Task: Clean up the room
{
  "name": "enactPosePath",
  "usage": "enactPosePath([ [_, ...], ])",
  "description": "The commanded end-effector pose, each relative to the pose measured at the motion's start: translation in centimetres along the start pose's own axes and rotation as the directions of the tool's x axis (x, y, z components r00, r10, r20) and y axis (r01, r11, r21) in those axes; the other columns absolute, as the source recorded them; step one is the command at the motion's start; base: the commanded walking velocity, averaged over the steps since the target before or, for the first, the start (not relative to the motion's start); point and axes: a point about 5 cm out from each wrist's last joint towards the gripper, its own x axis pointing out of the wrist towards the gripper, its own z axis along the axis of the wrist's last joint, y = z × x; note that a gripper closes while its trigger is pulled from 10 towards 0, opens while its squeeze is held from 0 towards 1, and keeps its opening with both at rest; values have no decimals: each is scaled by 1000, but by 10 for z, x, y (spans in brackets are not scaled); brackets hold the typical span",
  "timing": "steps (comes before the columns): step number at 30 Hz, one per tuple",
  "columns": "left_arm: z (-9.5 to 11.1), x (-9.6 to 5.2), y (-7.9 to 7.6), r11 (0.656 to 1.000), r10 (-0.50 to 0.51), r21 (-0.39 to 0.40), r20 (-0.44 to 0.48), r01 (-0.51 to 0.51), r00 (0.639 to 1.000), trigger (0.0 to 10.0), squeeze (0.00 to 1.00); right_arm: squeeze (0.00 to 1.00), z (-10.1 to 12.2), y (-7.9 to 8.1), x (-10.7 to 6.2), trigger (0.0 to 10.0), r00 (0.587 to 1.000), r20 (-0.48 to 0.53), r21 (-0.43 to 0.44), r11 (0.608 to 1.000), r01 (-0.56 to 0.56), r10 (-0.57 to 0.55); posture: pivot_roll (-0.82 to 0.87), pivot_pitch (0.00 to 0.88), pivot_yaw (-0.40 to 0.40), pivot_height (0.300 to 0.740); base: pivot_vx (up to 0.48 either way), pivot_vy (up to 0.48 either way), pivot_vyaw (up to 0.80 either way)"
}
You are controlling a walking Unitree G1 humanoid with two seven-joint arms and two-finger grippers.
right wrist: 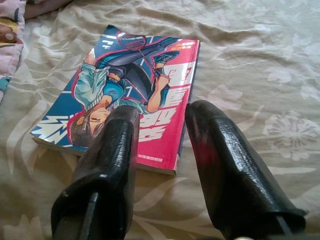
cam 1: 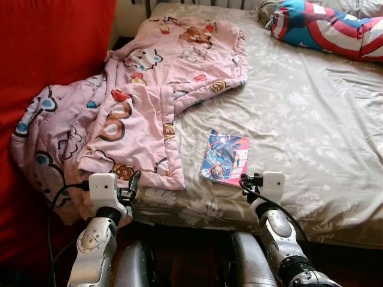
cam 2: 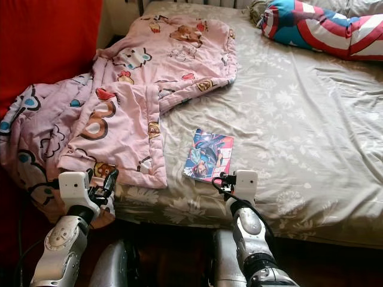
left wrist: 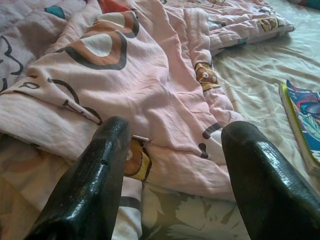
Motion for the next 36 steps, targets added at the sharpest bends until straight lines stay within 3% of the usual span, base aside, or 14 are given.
enactPosePath([
  [1, 0, -1, 0, 1000, -4, 14, -11, 4, 1000, 10000, 0, 0, -4, 0, -2, 10000, 1000, -13, 12, 1000, 3, -3, -41, 163, -15, 564, 337, 0, 0],
  [24, 1, -4, 1, 1000, -9, 22, -10, 9, 1000, 10000, 0, 0, -1, 7, 4, 10000, 999, -43, 18, 1000, -22, 22, -32, 176, -8, 564, 347, 0, 0],
  [32, 1, -9, 1, 1000, -21, 22, -13, 22, 1000, 10000, 0, 0, -1, 11, 10, 10000, 995, -97, 126, 992, -11, 24, -17, 190, -1, 564, 0, 0, 0],
  [33, 1, -10, 1, 999, -23, 22, -15, 23, 1000, 10000, 0, 337, -1, 11, 11, 10000, 994, -106, 156, 988, -5, 22, -12, 194, 1, 564, 0, 0, 0],
  [34, 1, -11, 1, 999, -24, 23, -18, 24, 1000, 10000, 0, 745, -2, 11, 11, 10000, 993, -115, 183, 983, 1, 21, -8, 197, 3, 564, 0, 0, 0],
  [35, 1, -13, 1, 999, -25, 25, -20, 25, 999, 10000, 0, 1000, -2, 11, 11, 10000, 992, -123, 208, 978, 3, 23, -3, 199, 5, 564, 0, 0, 0],
  [36, 1, -14, 1, 999, -25, 26, -22, 26, 999, 10000, 0, 1000, -3, 11, 12, 10000, 992, -127, 226, 974, 7, 22, 1, 202, 6, 564, 0, 0, 0],
])
